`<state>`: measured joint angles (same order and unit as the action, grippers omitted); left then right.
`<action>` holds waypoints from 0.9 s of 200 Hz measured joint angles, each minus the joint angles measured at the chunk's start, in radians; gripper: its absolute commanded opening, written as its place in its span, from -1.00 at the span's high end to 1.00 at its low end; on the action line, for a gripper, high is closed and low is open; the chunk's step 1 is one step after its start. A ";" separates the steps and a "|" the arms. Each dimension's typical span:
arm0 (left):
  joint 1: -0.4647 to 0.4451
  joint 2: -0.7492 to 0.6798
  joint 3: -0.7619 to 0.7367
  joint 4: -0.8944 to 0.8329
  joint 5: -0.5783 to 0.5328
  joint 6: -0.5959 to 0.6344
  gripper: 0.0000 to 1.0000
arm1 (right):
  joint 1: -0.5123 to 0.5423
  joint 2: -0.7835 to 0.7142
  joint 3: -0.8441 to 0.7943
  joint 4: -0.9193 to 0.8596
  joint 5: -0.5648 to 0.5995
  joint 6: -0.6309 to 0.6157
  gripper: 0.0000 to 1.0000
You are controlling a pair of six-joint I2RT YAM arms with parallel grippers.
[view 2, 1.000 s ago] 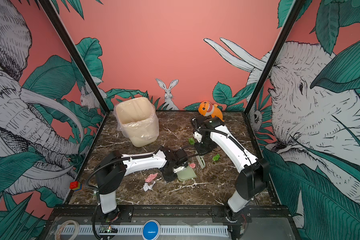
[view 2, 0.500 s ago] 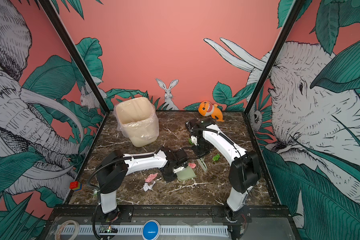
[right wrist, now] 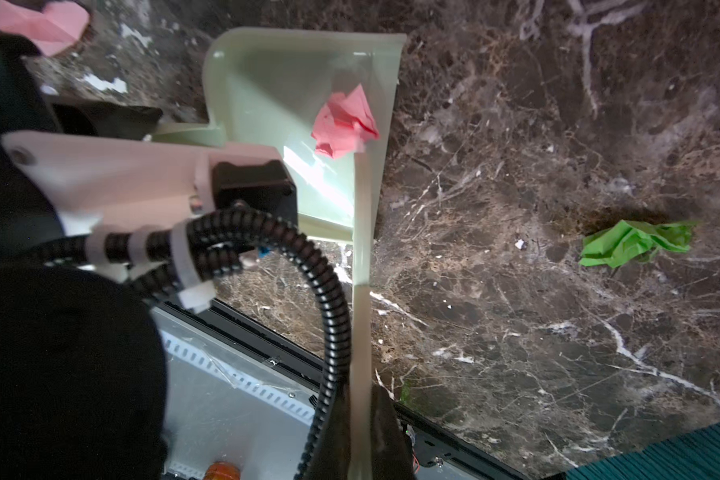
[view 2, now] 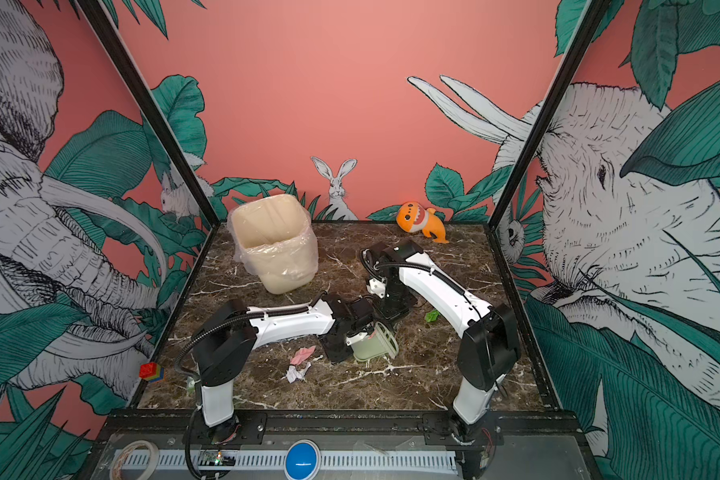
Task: Sweep away the paper scraps from the table
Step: 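Sweep the pink scrap into the dustpan with the brush in the right gripper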
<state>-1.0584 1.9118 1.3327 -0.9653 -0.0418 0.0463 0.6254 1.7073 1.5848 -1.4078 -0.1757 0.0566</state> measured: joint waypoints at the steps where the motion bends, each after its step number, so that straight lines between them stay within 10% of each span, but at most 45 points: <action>1: 0.000 0.000 0.000 0.000 0.000 0.000 0.82 | 0.000 -0.001 0.000 0.000 0.000 0.000 1.00; 180: -0.006 -0.146 -0.052 0.112 -0.070 -0.009 0.83 | -0.109 -0.153 0.028 -0.020 0.203 0.007 1.00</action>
<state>-1.0645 1.7657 1.2808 -0.8536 -0.1116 0.0376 0.5163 1.5547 1.6131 -1.4281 0.0269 0.0635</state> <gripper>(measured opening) 0.192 0.064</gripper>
